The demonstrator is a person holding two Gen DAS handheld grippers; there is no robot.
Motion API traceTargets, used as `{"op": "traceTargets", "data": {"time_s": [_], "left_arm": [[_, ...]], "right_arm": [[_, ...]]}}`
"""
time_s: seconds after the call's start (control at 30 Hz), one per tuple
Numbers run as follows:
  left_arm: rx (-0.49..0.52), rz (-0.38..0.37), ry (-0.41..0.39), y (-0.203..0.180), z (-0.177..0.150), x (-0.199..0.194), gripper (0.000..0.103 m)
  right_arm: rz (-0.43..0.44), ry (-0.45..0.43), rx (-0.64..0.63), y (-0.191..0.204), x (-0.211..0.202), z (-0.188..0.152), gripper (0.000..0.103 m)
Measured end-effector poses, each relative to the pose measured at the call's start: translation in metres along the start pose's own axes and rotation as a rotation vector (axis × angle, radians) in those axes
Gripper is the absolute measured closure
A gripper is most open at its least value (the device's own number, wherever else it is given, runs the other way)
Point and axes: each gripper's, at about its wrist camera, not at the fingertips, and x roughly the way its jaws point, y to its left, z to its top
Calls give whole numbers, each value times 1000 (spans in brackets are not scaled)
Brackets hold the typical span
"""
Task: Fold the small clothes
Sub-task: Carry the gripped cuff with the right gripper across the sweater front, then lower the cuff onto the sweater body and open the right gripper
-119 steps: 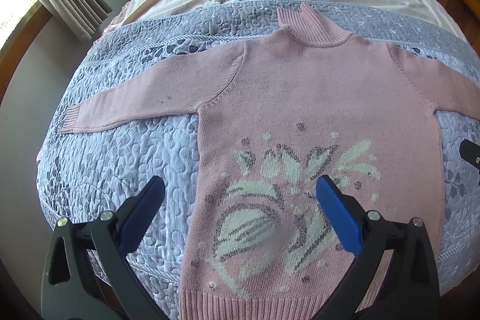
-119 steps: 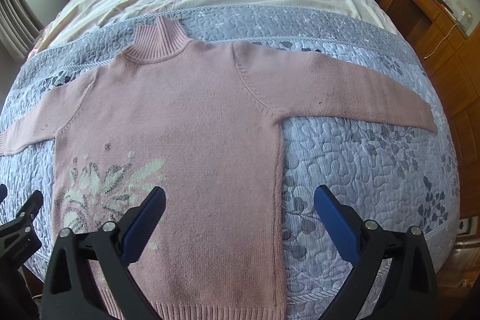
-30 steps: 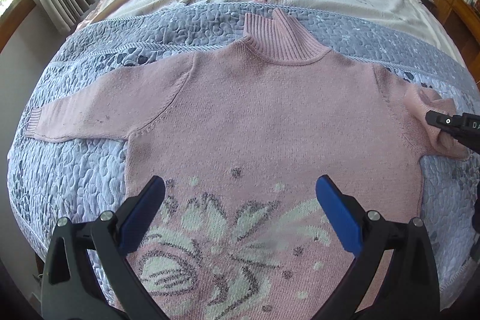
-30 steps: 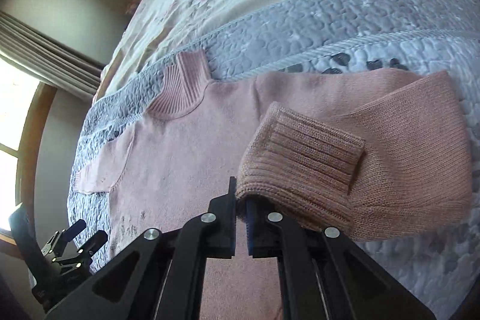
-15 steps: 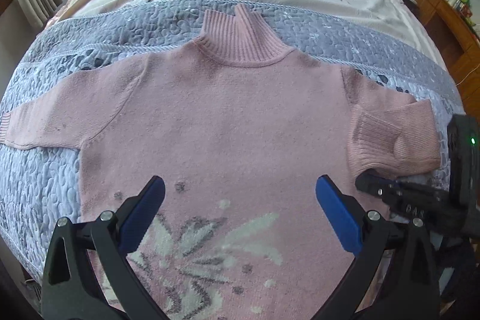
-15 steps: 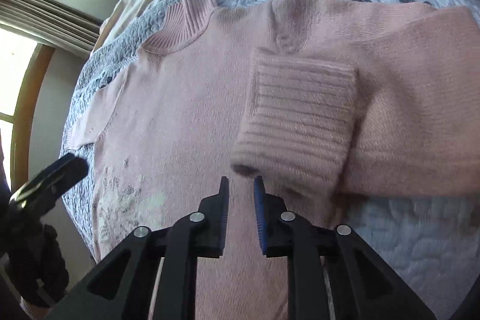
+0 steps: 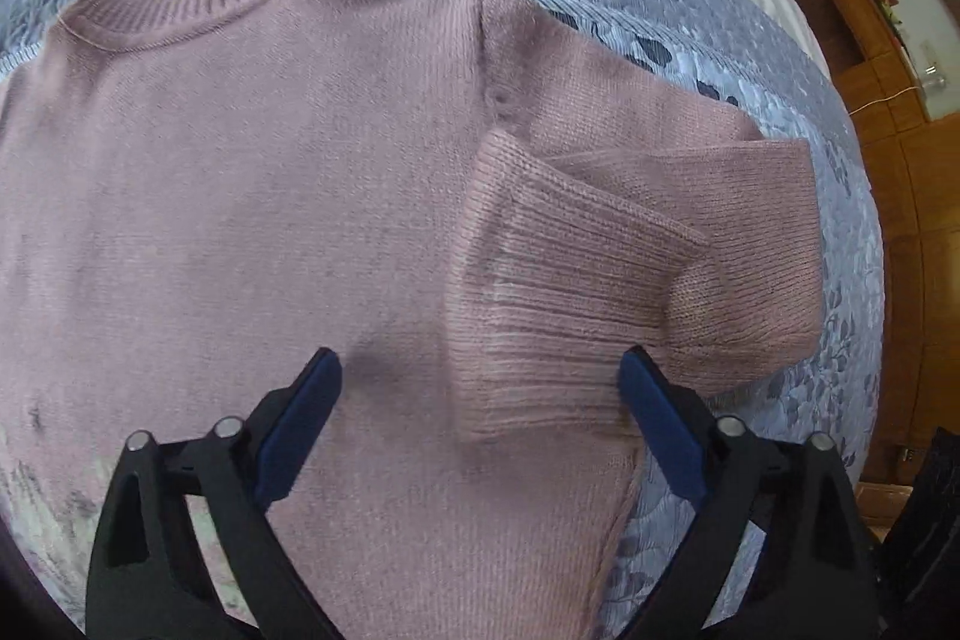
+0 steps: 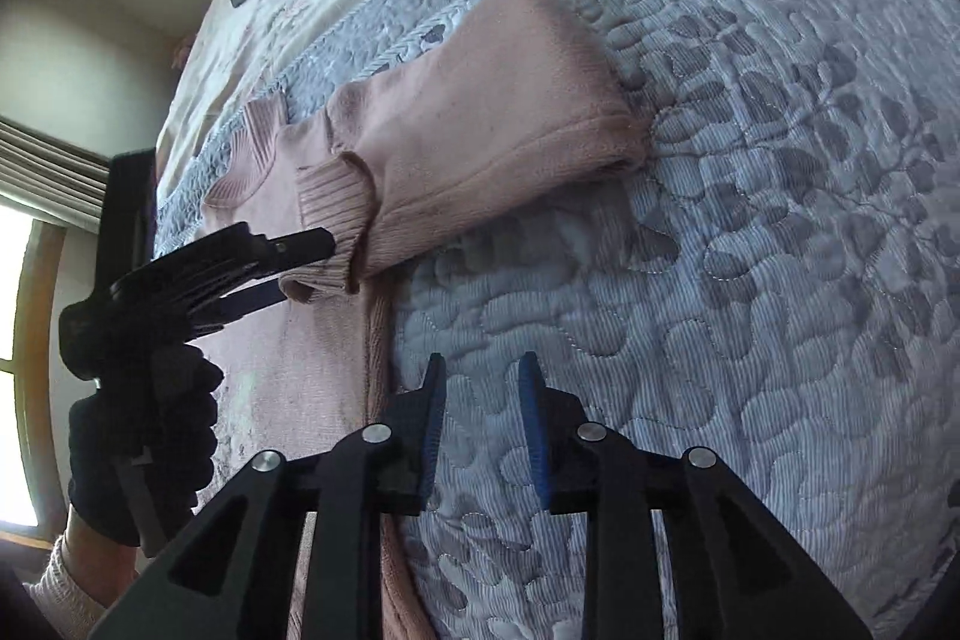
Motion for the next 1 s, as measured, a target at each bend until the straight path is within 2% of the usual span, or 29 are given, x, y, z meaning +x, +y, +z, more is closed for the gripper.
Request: {"op": "traceTargets", "data": {"time_s": [0.07, 0.13, 0.17, 0.2, 0.27, 0.4, 0.5, 0.67, 0.77, 0.93, 0.97, 1.0], "left_arm": [[-19, -4, 8, -2, 2, 5, 31], [-16, -23, -5, -3, 4, 4, 49], [-19, -41, -9, -4, 4, 2, 66], [-26, -42, -16, -3, 6, -1, 76], [-42, -55, -40, 1, 6, -10, 88], [-78, -88, -120, 16, 5, -40, 89], [-87, -47, -183, 38, 2, -66, 90], [-103, 21, -225, 86, 4, -96, 90], [-120, 61, -240, 114, 5, -106, 90], [-151, 83, -256, 149, 5, -117, 90], [-154, 85, -258, 153, 5, -118, 90], [-156, 89, -260, 157, 5, -118, 90]], "right_arm": [[4, -6, 0, -2, -1, 1, 77], [4, -15, -7, -4, -4, 3, 77], [5, -19, -12, -2, -4, 5, 77], [5, -23, -19, -1, -5, 7, 77], [-3, -32, -33, 6, -5, 11, 77], [-17, -53, -46, 13, -9, 21, 77], [-25, -66, -32, 12, -12, 29, 71], [-15, -55, -4, 14, -1, 49, 57], [-18, -39, 3, 22, 16, 64, 53], [41, 15, 43, 34, 51, 87, 53], [58, 28, 38, 38, 57, 90, 56], [60, 45, 34, 42, 65, 92, 64]]}}
